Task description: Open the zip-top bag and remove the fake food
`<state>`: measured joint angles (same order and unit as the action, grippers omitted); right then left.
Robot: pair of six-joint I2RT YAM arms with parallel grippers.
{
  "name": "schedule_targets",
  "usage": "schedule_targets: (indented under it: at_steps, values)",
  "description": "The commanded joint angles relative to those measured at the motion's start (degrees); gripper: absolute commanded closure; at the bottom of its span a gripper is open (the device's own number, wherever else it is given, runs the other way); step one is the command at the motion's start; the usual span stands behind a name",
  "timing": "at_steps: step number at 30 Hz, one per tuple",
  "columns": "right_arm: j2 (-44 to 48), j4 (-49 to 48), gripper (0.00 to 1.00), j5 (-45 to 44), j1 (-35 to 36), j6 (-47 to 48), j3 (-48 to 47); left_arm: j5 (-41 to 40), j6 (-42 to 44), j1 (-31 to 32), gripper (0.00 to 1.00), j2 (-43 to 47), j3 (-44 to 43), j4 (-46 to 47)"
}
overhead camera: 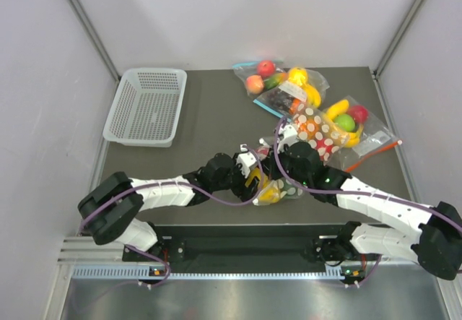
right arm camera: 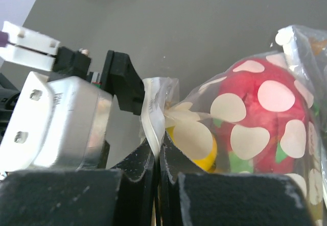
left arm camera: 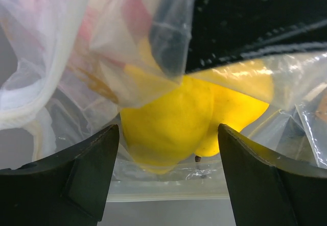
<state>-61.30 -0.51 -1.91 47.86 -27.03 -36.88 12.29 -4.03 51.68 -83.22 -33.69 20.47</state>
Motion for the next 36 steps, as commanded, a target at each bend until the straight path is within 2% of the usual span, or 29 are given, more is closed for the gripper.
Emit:
schedule_targets:
  at_steps: [1,4,5,8,9,12,15,20,23,31,36]
  values:
    - [0.1,-4.8,1.00,0.9,0.0,-1.3,0.4,-2.8,-0.2,0.5,0.18,-2.6,-2.3,2.3]
    - [-0.3,-6.2,1.00,1.4,0.2,-2.0,1.2,-3.2,-0.1,1.1,0.28,-4.3,-3.0,2.8]
    - [-0.6,-6.6,1.00,1.6,0.1,-2.2,1.6,-3.2,-0.3,1.3,0.38,-4.8,-3.0,3.3]
    - [-0.9,-7.1,1.00,1.7,0.1,-2.6,2.2,-3.7,-0.8,1.8,0.54,-6.6,-3.4,4.4]
    - [-1.0,-7.1,1.00,1.7,0.2,-2.7,2.3,-3.9,-0.8,2.1,0.66,-6.7,-3.2,4.7]
    - [-0.5,-6.5,1.00,1.4,0.1,-2.5,2.7,-4.4,-1.1,2.4,0.82,-5.3,-1.9,5.5]
    - [0.6,-4.2,1.00,-1.1,0.1,-1.8,2.3,-4.4,-1.0,2.4,0.85,-1.5,0.7,5.9]
    - [3.1,-0.5,1.00,-4.7,-1.6,-0.5,1.6,-3.0,-1.5,2.4,0.88,10.5,7.8,8.7]
    - [3.7,0.3,1.00,-4.7,-3.2,0.1,1.6,-2.6,-1.2,2.4,0.89,16.0,10.0,6.8]
    - [1.4,0.2,1.00,-3.8,-3.6,0.0,1.5,-2.4,-1.7,2.4,0.89,23.1,10.8,5.9]
    - [0.7,-0.5,1.00,-3.6,-3.6,-0.3,2.0,-5.8,-3.2,2.3,0.90,27.4,7.0,5.7]
